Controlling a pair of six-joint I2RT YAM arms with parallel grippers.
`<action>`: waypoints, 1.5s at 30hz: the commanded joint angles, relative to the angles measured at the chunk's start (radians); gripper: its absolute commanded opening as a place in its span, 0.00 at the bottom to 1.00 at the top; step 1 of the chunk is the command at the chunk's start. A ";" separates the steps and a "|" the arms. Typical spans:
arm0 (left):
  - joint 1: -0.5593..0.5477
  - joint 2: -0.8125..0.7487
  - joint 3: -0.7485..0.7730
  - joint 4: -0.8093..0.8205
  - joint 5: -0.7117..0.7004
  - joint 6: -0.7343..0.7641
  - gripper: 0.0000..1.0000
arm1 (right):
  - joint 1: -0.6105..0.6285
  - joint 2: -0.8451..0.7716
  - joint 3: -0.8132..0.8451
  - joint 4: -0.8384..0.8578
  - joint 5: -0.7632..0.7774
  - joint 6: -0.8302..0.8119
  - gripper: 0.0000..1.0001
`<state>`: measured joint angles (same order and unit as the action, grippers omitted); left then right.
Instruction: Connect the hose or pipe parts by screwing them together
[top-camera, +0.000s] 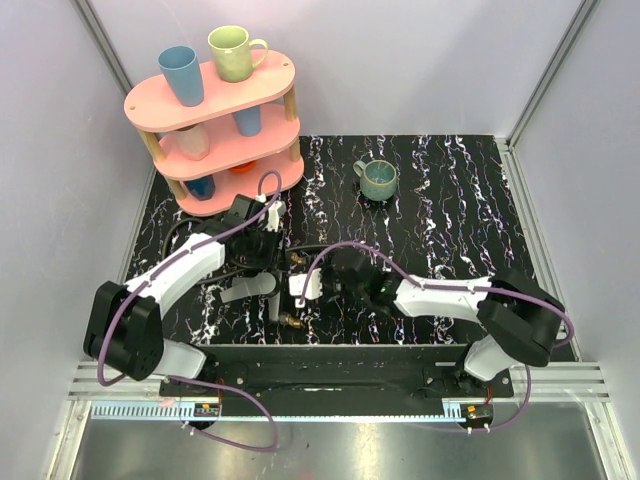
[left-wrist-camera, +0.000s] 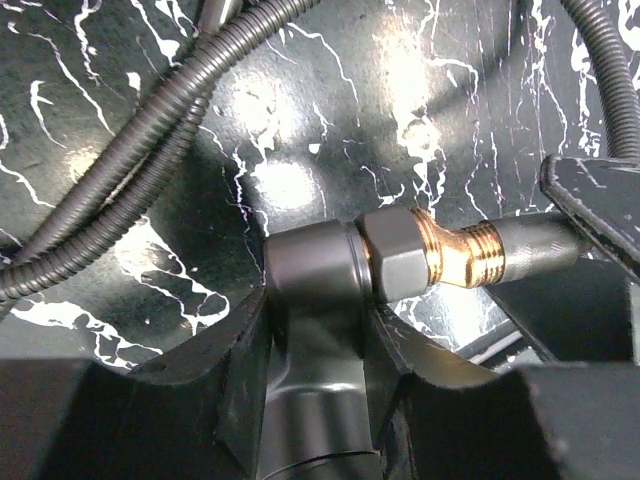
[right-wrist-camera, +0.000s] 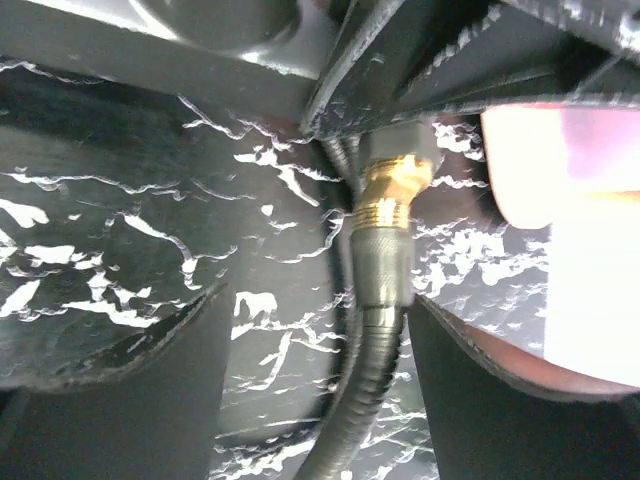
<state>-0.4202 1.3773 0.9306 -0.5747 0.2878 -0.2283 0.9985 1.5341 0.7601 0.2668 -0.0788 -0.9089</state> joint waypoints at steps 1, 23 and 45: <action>0.004 0.017 0.102 -0.014 0.120 -0.020 0.00 | 0.074 0.049 0.001 0.179 0.302 -0.243 0.75; 0.011 -0.030 -0.001 0.152 0.226 -0.091 0.00 | 0.124 0.278 0.231 0.122 0.338 -0.164 0.00; -0.120 -0.343 -0.318 0.648 -0.128 -0.083 0.00 | -0.256 0.365 0.461 -0.130 -0.708 0.680 0.00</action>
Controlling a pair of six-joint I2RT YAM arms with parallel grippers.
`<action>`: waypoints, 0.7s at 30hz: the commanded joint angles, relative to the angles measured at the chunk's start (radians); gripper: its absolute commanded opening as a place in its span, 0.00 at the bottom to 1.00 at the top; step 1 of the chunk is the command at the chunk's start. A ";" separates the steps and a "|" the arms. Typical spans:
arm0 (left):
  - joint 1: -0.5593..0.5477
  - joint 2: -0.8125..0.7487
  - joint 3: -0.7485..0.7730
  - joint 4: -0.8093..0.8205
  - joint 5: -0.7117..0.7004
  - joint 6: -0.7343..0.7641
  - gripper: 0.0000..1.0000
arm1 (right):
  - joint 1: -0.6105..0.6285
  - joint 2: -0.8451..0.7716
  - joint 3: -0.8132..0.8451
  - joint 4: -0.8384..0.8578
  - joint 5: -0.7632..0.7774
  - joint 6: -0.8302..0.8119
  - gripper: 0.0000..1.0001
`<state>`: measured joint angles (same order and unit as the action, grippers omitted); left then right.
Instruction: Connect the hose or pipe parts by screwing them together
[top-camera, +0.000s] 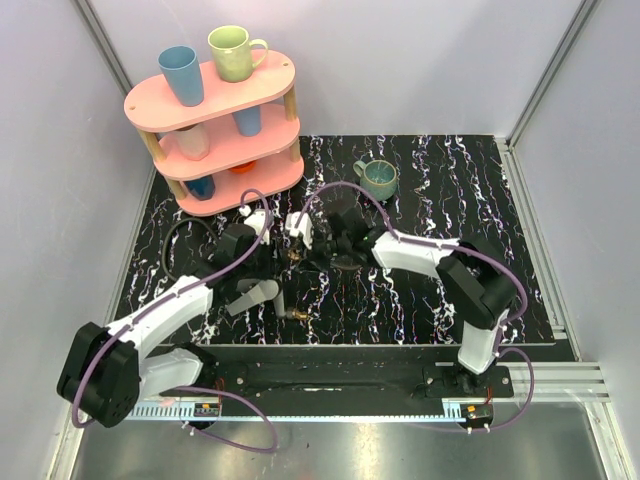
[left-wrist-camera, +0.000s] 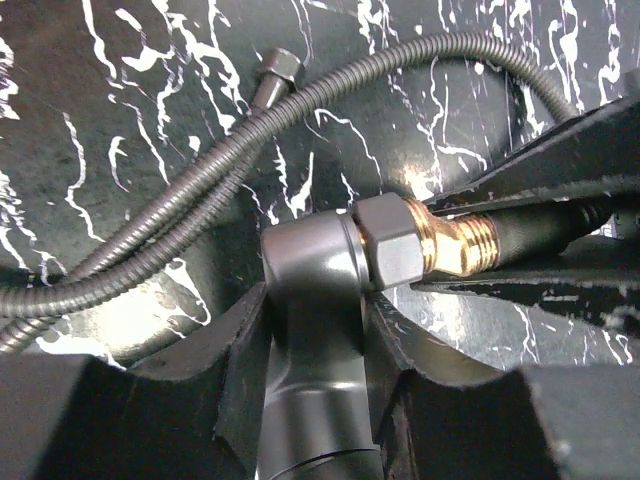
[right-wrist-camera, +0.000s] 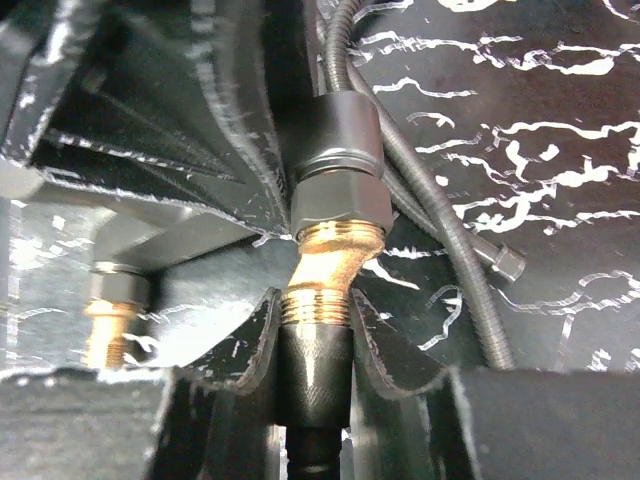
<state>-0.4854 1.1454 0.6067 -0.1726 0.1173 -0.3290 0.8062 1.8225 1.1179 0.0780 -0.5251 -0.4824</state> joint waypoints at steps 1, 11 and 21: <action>-0.058 -0.125 -0.010 0.261 0.021 0.027 0.00 | -0.091 0.095 0.108 0.075 -0.298 0.359 0.00; -0.068 -0.185 -0.055 0.339 -0.124 0.082 0.00 | -0.121 0.127 0.033 0.296 -0.314 0.648 0.21; -0.056 -0.079 0.111 -0.040 0.016 0.068 0.00 | -0.122 -0.217 -0.191 0.267 0.063 0.231 0.66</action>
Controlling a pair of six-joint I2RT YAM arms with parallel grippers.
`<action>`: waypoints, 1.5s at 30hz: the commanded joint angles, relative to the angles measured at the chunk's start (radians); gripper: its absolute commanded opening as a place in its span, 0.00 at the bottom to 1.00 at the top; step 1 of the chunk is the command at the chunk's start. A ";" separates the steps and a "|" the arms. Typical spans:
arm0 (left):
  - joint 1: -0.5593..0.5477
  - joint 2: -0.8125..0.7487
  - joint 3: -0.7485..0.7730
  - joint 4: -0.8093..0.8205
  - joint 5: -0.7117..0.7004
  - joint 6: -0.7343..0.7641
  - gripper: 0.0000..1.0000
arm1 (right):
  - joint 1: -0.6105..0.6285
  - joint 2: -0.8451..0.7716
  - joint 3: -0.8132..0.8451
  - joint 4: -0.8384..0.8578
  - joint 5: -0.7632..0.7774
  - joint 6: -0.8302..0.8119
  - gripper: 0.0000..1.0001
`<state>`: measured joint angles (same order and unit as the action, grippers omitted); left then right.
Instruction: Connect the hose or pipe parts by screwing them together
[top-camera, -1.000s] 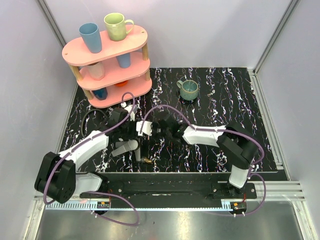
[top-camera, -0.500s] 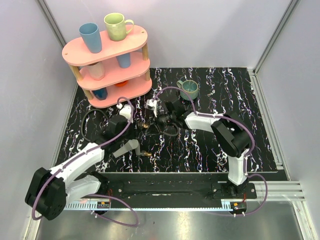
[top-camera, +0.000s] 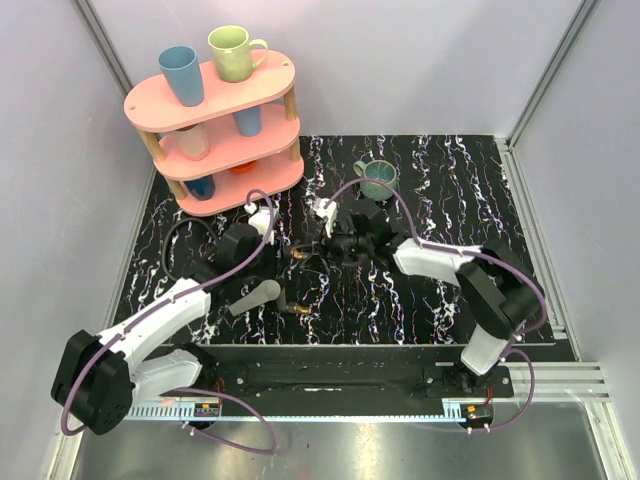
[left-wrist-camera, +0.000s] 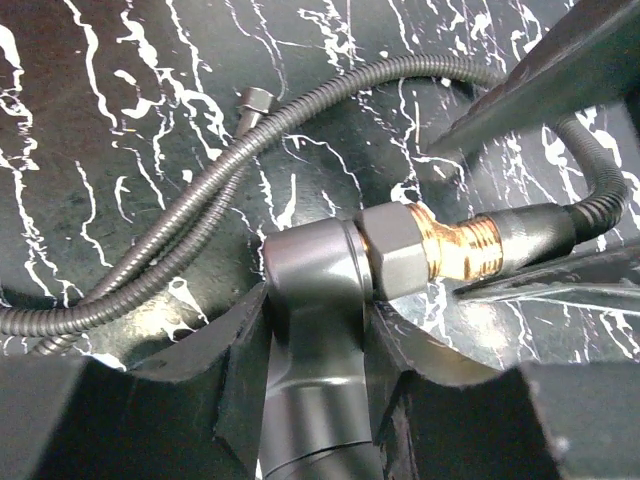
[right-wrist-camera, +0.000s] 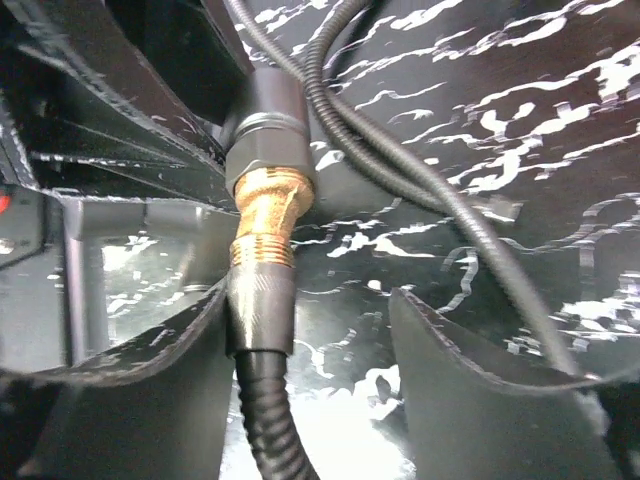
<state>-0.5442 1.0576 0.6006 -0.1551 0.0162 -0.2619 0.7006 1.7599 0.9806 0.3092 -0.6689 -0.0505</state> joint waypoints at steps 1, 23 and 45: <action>0.018 0.021 0.142 -0.082 0.131 -0.014 0.00 | -0.013 -0.180 -0.074 0.048 0.201 -0.282 0.86; 0.159 0.288 0.416 -0.468 0.455 -0.056 0.00 | 0.376 -0.165 -0.171 0.163 0.870 -1.262 0.77; 0.047 -0.008 0.105 0.032 0.213 -0.106 0.00 | 0.240 -0.024 0.012 0.076 0.456 -0.564 0.00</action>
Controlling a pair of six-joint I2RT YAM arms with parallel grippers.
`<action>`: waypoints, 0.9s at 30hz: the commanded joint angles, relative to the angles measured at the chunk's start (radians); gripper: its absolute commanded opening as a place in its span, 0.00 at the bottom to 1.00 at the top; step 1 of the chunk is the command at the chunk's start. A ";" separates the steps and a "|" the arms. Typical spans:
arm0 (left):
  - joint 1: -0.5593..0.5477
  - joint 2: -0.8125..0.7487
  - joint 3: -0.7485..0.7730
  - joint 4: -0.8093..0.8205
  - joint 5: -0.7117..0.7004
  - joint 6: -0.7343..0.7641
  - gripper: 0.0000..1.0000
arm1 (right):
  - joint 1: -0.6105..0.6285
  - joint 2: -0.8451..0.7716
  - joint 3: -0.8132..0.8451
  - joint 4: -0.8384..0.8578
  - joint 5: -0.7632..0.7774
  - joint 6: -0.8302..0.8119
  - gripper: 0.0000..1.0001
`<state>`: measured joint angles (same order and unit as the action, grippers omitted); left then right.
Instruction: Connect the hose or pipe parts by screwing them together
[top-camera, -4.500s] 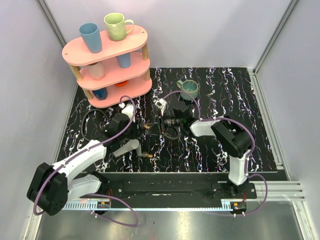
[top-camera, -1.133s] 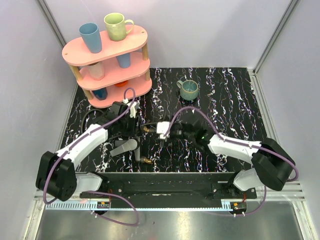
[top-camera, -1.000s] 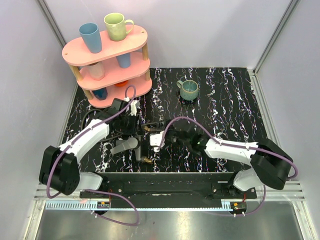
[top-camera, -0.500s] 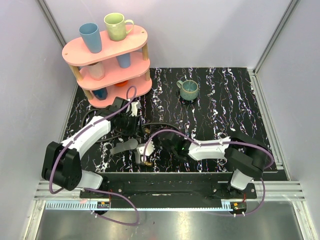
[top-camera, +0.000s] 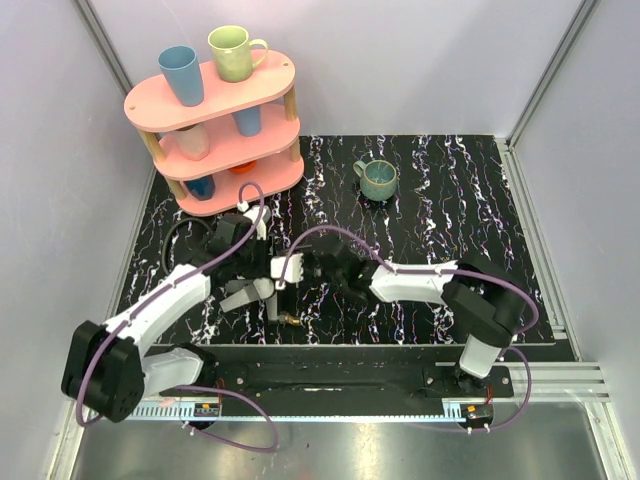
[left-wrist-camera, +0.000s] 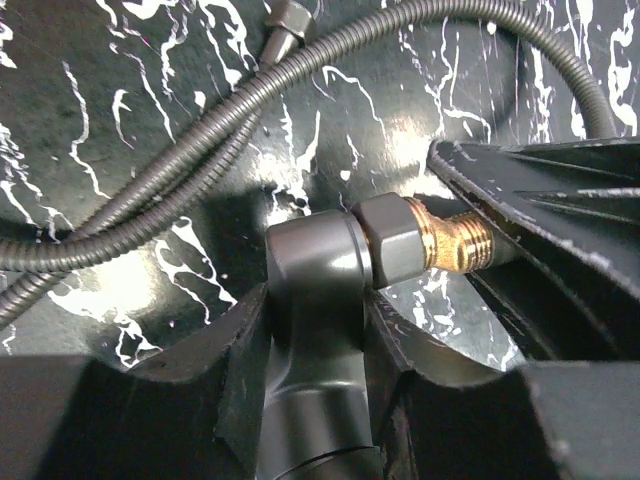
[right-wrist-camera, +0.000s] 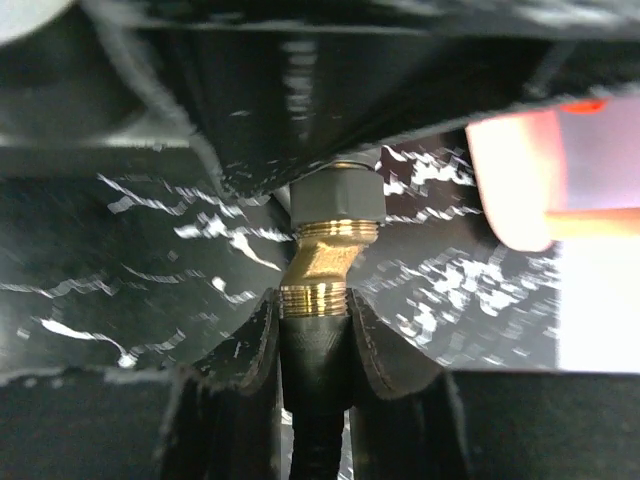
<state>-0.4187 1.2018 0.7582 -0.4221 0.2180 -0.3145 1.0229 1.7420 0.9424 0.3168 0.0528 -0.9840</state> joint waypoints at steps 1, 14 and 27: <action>-0.084 -0.168 -0.066 0.319 -0.050 -0.054 0.00 | -0.121 0.001 0.064 0.065 -0.350 0.417 0.00; -0.138 -0.148 -0.134 0.385 -0.200 -0.055 0.00 | -0.282 0.131 0.125 0.094 -0.725 0.996 0.01; -0.135 -0.010 0.038 0.180 -0.112 -0.055 0.00 | -0.285 -0.294 -0.115 -0.117 -0.359 0.904 1.00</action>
<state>-0.5503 1.1580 0.6590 -0.2462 0.0467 -0.3592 0.7425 1.6253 0.8551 0.2829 -0.5014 -0.0635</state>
